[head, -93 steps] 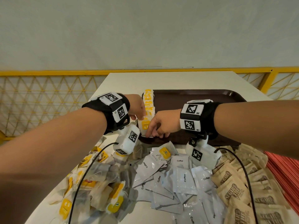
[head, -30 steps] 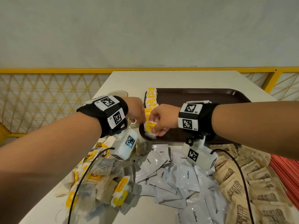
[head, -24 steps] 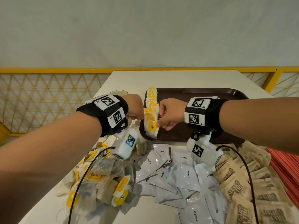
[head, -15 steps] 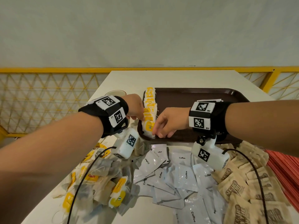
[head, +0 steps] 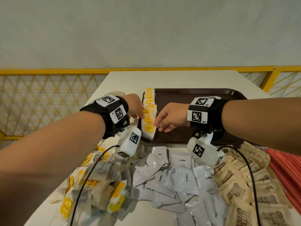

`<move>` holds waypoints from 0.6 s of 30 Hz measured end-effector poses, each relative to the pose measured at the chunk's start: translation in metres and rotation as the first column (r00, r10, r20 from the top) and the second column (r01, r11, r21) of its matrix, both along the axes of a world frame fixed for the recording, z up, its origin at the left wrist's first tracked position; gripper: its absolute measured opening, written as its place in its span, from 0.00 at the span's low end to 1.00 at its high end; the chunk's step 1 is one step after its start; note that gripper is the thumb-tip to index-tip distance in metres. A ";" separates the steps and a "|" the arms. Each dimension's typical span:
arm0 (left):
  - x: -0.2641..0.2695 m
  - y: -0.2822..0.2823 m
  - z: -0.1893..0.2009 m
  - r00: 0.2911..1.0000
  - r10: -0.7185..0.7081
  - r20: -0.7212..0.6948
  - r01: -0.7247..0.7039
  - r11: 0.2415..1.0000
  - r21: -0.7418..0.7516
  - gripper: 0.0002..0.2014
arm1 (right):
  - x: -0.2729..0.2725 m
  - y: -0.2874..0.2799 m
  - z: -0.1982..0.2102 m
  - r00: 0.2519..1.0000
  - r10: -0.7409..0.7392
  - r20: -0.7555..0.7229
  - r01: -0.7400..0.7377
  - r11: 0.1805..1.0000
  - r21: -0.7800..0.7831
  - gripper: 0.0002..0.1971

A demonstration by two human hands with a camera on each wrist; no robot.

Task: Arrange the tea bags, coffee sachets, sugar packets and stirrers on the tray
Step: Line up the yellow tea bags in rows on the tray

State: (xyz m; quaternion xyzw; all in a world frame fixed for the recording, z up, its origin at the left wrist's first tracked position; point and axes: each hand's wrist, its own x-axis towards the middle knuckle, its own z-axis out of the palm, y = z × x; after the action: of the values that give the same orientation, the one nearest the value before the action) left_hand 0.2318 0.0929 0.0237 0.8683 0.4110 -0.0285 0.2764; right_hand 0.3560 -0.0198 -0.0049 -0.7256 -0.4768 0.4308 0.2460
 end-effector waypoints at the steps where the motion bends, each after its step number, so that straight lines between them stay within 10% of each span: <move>1: 0.001 0.001 0.000 1.000 -0.002 -0.016 0.002 1.000 0.006 0.14 | 0.000 0.000 0.001 1.000 0.019 -0.001 -0.019 0.999 -0.028 0.11; 18: 0.003 0.005 0.001 0.994 -0.005 0.107 -0.006 0.995 0.100 0.08 | -0.005 0.021 0.003 0.965 -0.260 -0.019 0.260 0.958 0.121 0.08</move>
State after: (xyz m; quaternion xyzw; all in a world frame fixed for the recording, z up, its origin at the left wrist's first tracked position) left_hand 0.2345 0.0983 0.0247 0.8812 0.3967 0.0384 0.2543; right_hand 0.3515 0.0008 -0.0022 -0.7649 -0.4024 0.3658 0.3452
